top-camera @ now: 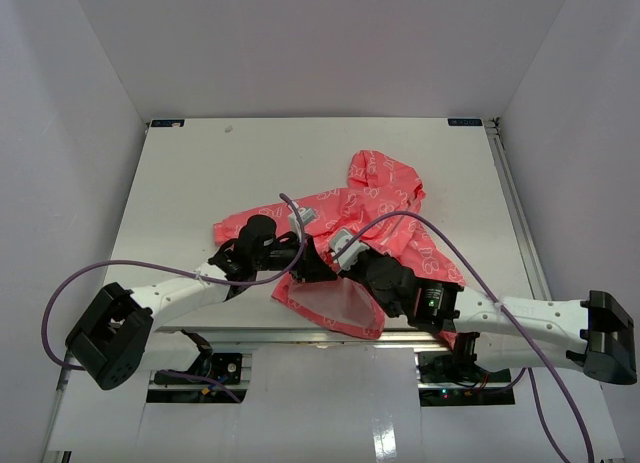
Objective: Zip up the jacket
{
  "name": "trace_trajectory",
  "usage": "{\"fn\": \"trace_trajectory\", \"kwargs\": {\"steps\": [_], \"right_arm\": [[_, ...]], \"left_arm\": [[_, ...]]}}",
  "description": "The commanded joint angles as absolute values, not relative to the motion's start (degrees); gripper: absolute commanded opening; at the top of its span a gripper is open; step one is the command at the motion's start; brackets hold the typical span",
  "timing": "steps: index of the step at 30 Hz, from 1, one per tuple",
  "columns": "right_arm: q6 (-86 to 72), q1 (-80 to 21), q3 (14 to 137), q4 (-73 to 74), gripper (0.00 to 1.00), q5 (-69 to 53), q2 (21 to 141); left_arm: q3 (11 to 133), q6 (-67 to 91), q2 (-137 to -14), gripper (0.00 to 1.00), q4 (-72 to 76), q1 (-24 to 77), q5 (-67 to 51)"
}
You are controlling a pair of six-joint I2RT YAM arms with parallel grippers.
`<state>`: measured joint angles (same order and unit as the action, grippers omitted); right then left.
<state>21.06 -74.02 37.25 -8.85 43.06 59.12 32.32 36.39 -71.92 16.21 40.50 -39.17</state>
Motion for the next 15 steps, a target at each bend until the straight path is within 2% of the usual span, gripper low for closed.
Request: {"fn": "trace_trajectory", "kwargs": {"steps": [1, 7, 11, 15], "right_arm": [[22.99, -73.48, 37.22, -11.06, 0.08, 43.41, 58.07], [15.6, -72.61, 40.95, -5.54, 0.08, 37.86, 56.15], [4.28, -67.08, 44.81, 4.34, 0.27, 27.44, 52.92], [-2.23, -54.79, 47.44, 8.09, 0.45, 0.34, 52.39]], "left_arm": [[31.65, 36.74, -70.45, 0.0, 15.92, 40.69, -41.42], [31.3, 36.15, -71.02, 0.0, 17.3, 40.61, -42.2], [30.65, 34.86, -70.29, 0.0, 18.2, 40.68, -41.88], [30.41, 33.87, -70.26, 0.0, 18.66, 40.68, -41.77]]}}
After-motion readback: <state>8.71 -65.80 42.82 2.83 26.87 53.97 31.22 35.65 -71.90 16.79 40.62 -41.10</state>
